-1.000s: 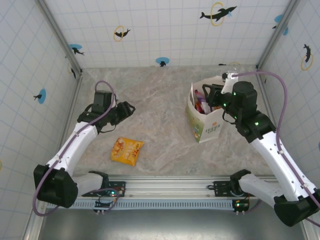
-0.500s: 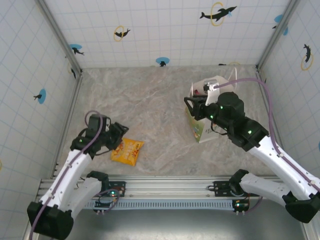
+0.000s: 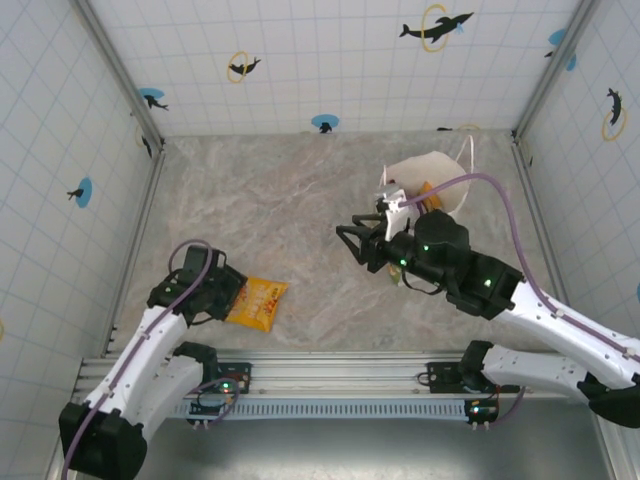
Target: Place the snacks into the paper bag
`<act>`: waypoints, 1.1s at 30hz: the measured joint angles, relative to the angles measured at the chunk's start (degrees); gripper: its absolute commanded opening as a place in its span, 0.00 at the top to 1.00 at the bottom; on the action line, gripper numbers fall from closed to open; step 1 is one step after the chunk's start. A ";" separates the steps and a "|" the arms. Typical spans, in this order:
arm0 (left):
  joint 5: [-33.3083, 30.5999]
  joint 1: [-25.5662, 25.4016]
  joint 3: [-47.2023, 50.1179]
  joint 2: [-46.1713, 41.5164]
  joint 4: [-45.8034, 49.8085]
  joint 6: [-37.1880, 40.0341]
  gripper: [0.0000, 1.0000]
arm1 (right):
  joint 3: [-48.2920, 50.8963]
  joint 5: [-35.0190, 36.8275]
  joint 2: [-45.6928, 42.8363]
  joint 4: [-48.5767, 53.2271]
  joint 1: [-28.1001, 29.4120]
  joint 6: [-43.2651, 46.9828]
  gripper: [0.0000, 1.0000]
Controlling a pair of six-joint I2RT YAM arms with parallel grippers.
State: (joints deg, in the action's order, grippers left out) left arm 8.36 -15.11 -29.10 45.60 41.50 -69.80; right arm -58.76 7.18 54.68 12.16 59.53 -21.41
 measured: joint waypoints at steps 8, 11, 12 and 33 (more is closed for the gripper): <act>3.45 -0.02 4.87 5.49 -5.11 1.20 0.27 | 0.35 1.60 1.88 -1.22 2.78 0.00 0.51; 5.68 -0.35 6.05 6.82 -8.85 0.74 0.28 | 0.35 1.84 2.16 -1.27 3.02 -0.04 0.51; 6.43 -0.63 6.21 7.32 -10.19 0.52 0.28 | 0.35 1.92 2.21 -1.31 3.13 -0.07 0.52; 8.70 -12.61 -9.25 20.83 -21.22 2.36 0.28 | -0.57 5.42 11.56 0.57 6.40 -6.21 0.52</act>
State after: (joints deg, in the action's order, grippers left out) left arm 17.06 -27.73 -38.35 66.43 20.27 -67.44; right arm -59.33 12.60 66.24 12.73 65.93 -27.62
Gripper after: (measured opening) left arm 0.727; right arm 0.481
